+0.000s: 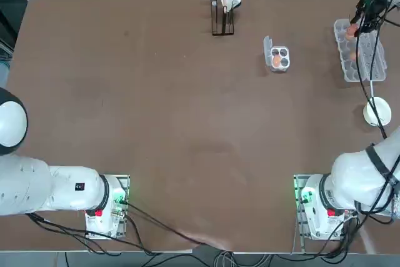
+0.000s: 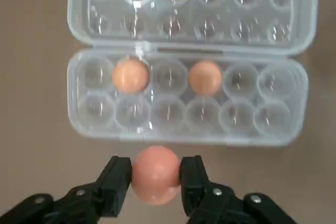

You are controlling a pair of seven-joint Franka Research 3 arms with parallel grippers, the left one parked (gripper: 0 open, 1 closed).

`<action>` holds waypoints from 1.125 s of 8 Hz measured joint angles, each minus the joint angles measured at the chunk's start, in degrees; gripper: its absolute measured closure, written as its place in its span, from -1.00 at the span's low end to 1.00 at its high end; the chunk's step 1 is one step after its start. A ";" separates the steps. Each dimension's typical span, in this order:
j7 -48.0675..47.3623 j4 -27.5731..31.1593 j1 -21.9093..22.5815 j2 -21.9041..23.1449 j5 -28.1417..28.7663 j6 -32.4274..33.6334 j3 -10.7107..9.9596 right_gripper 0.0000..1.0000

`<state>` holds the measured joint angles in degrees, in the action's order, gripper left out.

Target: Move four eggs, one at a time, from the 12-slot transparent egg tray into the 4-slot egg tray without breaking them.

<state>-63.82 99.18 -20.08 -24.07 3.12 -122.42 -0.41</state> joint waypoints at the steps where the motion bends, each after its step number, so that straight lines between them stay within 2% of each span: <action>1: -1.92 0.10 0.31 1.82 1.49 2.86 1.64 -0.11; 3: -8.55 1.70 2.52 4.00 3.02 3.84 4.83 -0.11; 4: -13.00 3.16 5.29 4.24 3.12 2.44 5.64 -0.11; 7: -25.15 6.44 16.27 3.94 3.14 -4.09 6.05 -0.11; 9: -29.66 7.65 20.45 3.71 3.09 -5.84 6.03 -0.09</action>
<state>-93.48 106.83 0.37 -20.36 6.21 -128.27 5.63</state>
